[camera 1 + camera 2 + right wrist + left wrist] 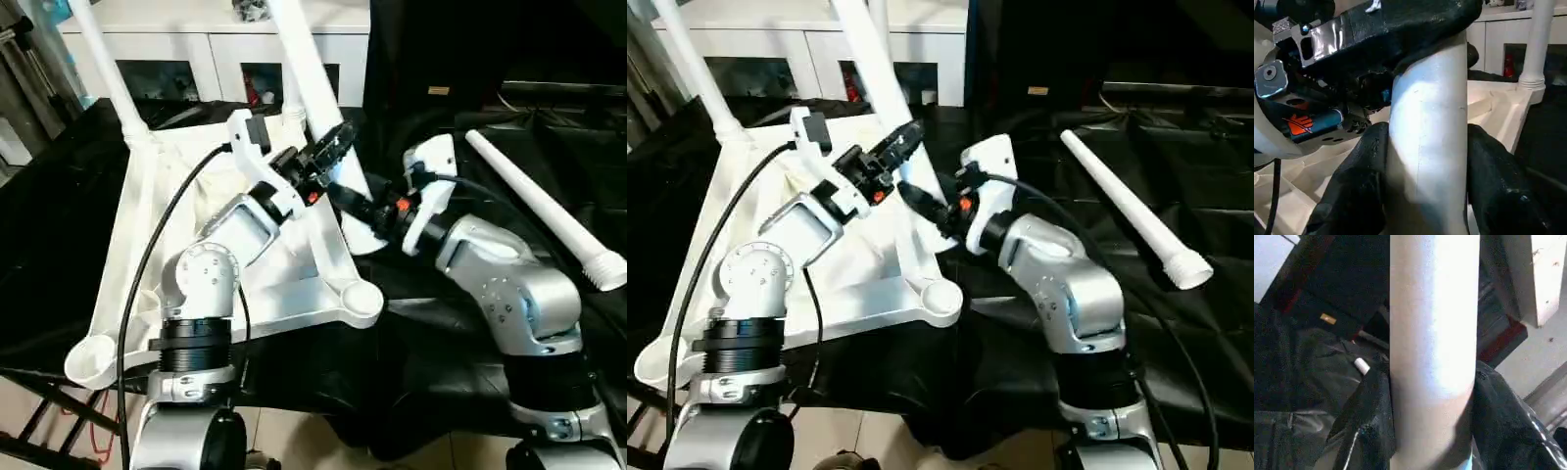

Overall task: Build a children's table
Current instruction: Pick table leg

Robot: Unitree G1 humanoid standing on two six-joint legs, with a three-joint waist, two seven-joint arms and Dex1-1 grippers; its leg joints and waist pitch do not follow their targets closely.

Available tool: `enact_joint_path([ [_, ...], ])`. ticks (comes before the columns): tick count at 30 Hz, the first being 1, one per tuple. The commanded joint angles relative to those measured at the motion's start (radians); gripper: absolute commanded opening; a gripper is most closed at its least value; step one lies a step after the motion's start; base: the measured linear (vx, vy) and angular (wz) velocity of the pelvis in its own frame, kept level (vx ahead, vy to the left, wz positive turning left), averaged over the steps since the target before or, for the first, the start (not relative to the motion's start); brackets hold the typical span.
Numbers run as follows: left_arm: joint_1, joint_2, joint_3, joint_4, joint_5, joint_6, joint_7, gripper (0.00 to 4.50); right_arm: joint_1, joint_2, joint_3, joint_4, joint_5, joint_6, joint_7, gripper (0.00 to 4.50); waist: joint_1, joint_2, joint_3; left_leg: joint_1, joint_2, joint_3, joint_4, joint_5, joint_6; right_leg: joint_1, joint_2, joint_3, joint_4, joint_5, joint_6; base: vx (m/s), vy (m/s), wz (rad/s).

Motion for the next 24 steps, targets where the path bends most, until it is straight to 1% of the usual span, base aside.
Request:
enact_joint_path([
  [1,-0.012,0.014,-0.028,0.014,0.048,-0.025,0.007,1.97,0.002,0.005,0.089,-0.040,0.011,0.014,0.044,1.88,-0.002,-0.018,-0.081,0.017,0.035,-0.014,-0.059,-0.088,0.033,0.056,-0.067,0.038,-0.069,-0.147,-0.169,0.000,0.000,0.00],
  [2,-0.011,0.015,-0.030,0.014,0.049,-0.026,0.006,1.97,0.002,0.005,0.089,-0.040,0.011,0.015,0.043,1.88,-0.002,-0.018,-0.081,0.017,0.035,-0.013,-0.058,-0.086,0.034,0.056,-0.067,0.039,-0.068,-0.140,-0.170,0.000,0.000,0.00],
  [3,-0.010,0.016,-0.035,0.012,0.054,-0.029,0.002,1.96,0.003,0.004,0.091,-0.041,0.010,0.015,0.043,1.88,-0.002,-0.021,-0.081,0.016,0.035,-0.013,-0.058,-0.084,0.037,0.057,-0.067,0.039,-0.069,-0.137,-0.171,0.000,0.000,0.00],
  [4,-0.009,0.017,-0.039,0.009,0.057,-0.034,-0.003,1.96,0.003,0.004,0.092,-0.041,0.009,0.015,0.042,1.88,-0.001,-0.018,-0.082,0.016,0.035,-0.013,-0.057,-0.078,0.039,0.057,-0.068,0.039,-0.067,-0.131,-0.174,0.000,0.000,0.00],
  [8,-0.004,0.016,-0.043,0.004,0.056,-0.041,-0.025,1.95,0.001,0.002,0.090,-0.037,0.002,0.013,0.040,1.88,-0.001,-0.018,-0.081,0.016,0.034,-0.012,-0.056,-0.080,0.041,0.057,-0.068,0.038,-0.068,-0.135,-0.179,0.000,0.000,0.00],
  [9,-0.001,0.021,-0.044,0.002,0.044,-0.041,-0.044,1.95,-0.003,0.002,0.086,-0.030,-0.007,0.004,0.032,1.88,-0.001,-0.016,-0.081,0.017,0.034,-0.012,-0.056,-0.081,0.041,0.056,-0.068,0.038,-0.067,-0.135,-0.180,0.000,0.000,0.00],
  [10,0.002,0.027,-0.047,-0.001,0.037,-0.042,-0.064,1.95,-0.007,0.010,0.067,-0.022,0.016,0.017,0.034,1.88,-0.002,-0.017,-0.081,0.016,0.034,-0.012,-0.057,-0.082,0.040,0.056,-0.067,0.038,-0.068,-0.136,-0.181,0.000,0.000,0.00],
  [11,0.004,0.031,-0.049,-0.003,0.033,-0.043,-0.078,1.95,-0.010,0.016,0.054,-0.017,0.034,0.028,0.037,2.44,-0.002,-0.016,-0.082,0.017,0.034,-0.013,-0.057,-0.083,0.041,0.056,-0.067,0.038,-0.067,-0.136,-0.182,0.000,0.000,0.00],
  [12,0.006,0.040,-0.053,-0.006,0.029,-0.038,-0.098,1.95,-0.015,0.013,0.039,-0.014,0.051,0.039,0.046,2.58,-0.001,-0.013,-0.082,0.017,0.034,-0.013,-0.056,-0.083,0.041,0.056,-0.068,0.038,-0.067,-0.134,-0.183,0.000,0.000,0.00],
  [14,0.009,0.067,-0.066,-0.010,0.013,-0.022,-0.172,1.95,-0.026,-0.008,0.004,-0.014,0.104,0.069,0.088,2.65,-0.001,-0.013,-0.083,0.018,0.035,-0.014,-0.057,-0.084,0.047,0.057,-0.067,0.038,-0.065,-0.120,-0.186,0.000,0.000,0.00],
  [15,0.009,0.073,-0.068,-0.010,0.009,-0.016,-0.189,1.95,-0.028,-0.015,-0.004,-0.015,0.117,0.077,0.102,2.78,0.000,-0.012,-0.083,0.018,0.035,-0.014,-0.057,-0.085,0.048,0.057,-0.067,0.038,-0.065,-0.120,-0.187,0.000,0.000,0.00],
  [16,0.008,0.099,-0.078,-0.007,-0.005,0.005,-0.251,1.95,-0.033,-0.047,-0.023,-0.016,0.158,0.103,0.157,2.78,0.000,-0.010,-0.083,0.020,0.033,-0.014,-0.056,-0.087,0.048,0.057,-0.065,0.037,-0.064,-0.117,-0.188,0.000,0.000,0.00],
  [17,0.007,0.109,-0.081,-0.004,-0.009,0.014,-0.277,1.94,-0.035,-0.062,-0.028,-0.017,0.174,0.113,0.182,3.03,0.003,-0.010,-0.083,0.022,0.036,-0.014,-0.056,-0.084,0.050,0.055,-0.065,0.038,-0.062,-0.110,-0.193,0.000,0.000,0.00],
  [18,0.004,0.127,-0.088,0.002,-0.012,0.024,-0.314,1.94,-0.033,-0.103,-0.017,-0.020,0.177,0.118,0.232,3.03,0.002,-0.010,-0.083,0.021,0.036,-0.012,-0.055,-0.082,0.051,0.056,-0.066,0.038,-0.062,-0.105,-0.197,0.000,0.000,0.00],
  [19,0.000,0.141,-0.094,0.010,-0.013,0.029,-0.343,1.94,-0.032,-0.134,-0.007,-0.021,0.177,0.122,0.269,3.09,0.003,-0.014,-0.083,0.019,0.035,-0.011,-0.055,-0.077,0.050,0.059,-0.066,0.039,-0.061,-0.096,-0.199,0.000,0.000,0.00],
  [20,-0.003,0.152,-0.099,0.016,-0.014,0.032,-0.366,1.93,-0.030,-0.158,0.001,-0.022,0.177,0.126,0.297,3.15,0.005,-0.012,-0.083,0.020,0.036,-0.012,-0.054,-0.080,0.051,0.058,-0.067,0.038,-0.061,-0.099,-0.202,0.000,0.000,0.00],
  [21,-0.007,0.165,-0.104,0.023,-0.017,0.037,-0.395,1.93,-0.028,-0.183,0.007,-0.025,0.184,0.136,0.330,3.15,0.005,-0.014,-0.082,0.019,0.034,-0.011,-0.054,-0.081,0.054,0.059,-0.066,0.038,-0.062,-0.103,-0.202,0.000,0.000,0.00],
  [22,-0.010,0.174,-0.109,0.028,-0.020,0.040,-0.416,1.93,-0.026,-0.199,0.010,-0.027,0.192,0.145,0.352,3.31,0.006,-0.014,-0.082,0.019,0.035,-0.012,-0.054,-0.081,0.055,0.060,-0.067,0.039,-0.062,-0.111,-0.200,0.000,0.000,0.00],
  [24,-0.019,0.193,-0.114,0.030,-0.047,0.057,-0.486,1.93,-0.021,-0.235,0.014,-0.035,0.219,0.170,0.405,3.34,0.006,-0.015,-0.082,0.018,0.034,-0.011,-0.053,-0.083,0.053,0.061,-0.070,0.038,-0.061,-0.122,-0.206,0.000,0.000,0.00],
])
